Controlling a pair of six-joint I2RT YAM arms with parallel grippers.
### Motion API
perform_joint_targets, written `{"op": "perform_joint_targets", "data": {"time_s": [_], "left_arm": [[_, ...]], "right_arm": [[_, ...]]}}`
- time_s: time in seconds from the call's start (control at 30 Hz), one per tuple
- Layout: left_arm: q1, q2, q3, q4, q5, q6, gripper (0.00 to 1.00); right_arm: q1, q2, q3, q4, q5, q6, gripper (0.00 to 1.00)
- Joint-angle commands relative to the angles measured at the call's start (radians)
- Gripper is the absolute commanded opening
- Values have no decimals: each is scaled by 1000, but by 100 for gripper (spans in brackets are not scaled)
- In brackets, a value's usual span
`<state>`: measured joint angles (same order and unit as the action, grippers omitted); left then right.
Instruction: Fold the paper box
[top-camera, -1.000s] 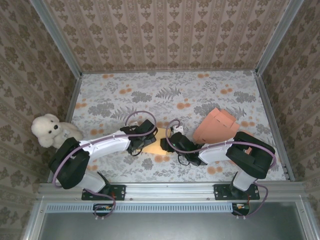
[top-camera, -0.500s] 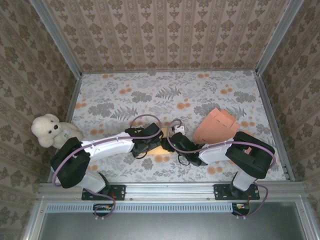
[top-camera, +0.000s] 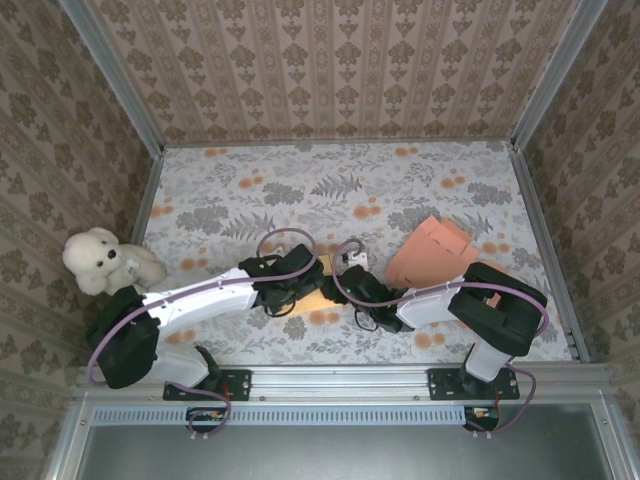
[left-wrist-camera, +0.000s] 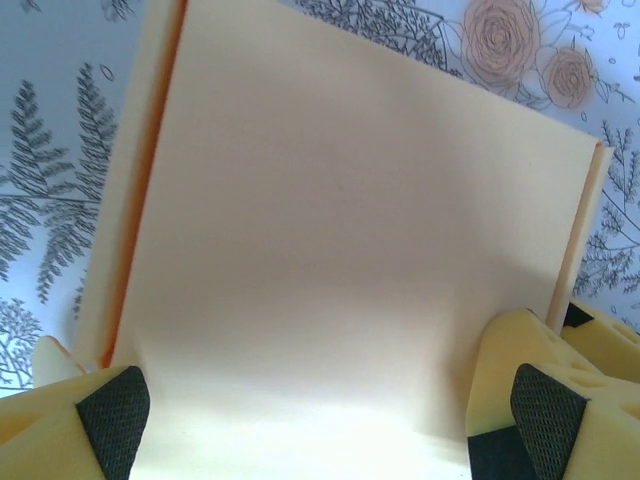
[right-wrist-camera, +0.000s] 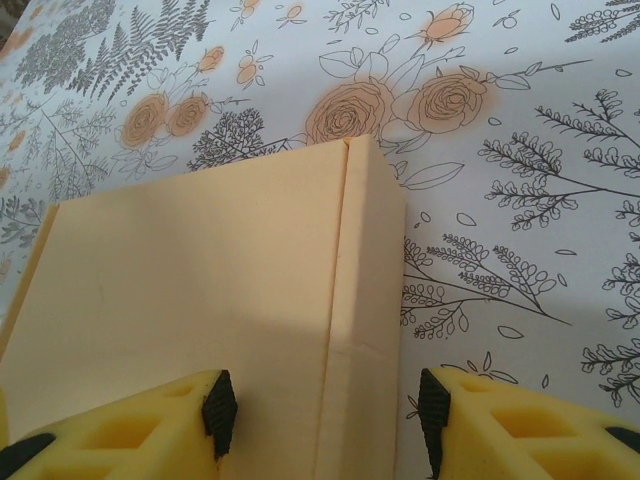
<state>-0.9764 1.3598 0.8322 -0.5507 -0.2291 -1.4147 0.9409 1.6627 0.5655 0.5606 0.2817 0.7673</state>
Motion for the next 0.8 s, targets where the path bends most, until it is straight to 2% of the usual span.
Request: {"op": "perform_joint_targets", "data": {"time_s": [0.0,0.13,0.23,0.43,0.63,0.77], "left_arm": [[16,-51,-50,-54,-75,3,98],[101,-122,-160,-10,-47,14,99],[127,-149,-198,-2,-38,-12,100],[119,-148,-216,63,9,-92,100],[81,-165,-187,40,-50,-183,100],[76,-134,-201,44,-21,-264,100]], "right_arm": [[9,23,-22,-52,-20,7,55],[9,16,-21,-65,-16,0,55],[9,13,-19,-69,-14,-1,55],[9,18,-10,-77,-13,-2,55],[9,26,-9,-74,-14,-3,55],[9,26,-9,-72,-13,-6,55]]}}
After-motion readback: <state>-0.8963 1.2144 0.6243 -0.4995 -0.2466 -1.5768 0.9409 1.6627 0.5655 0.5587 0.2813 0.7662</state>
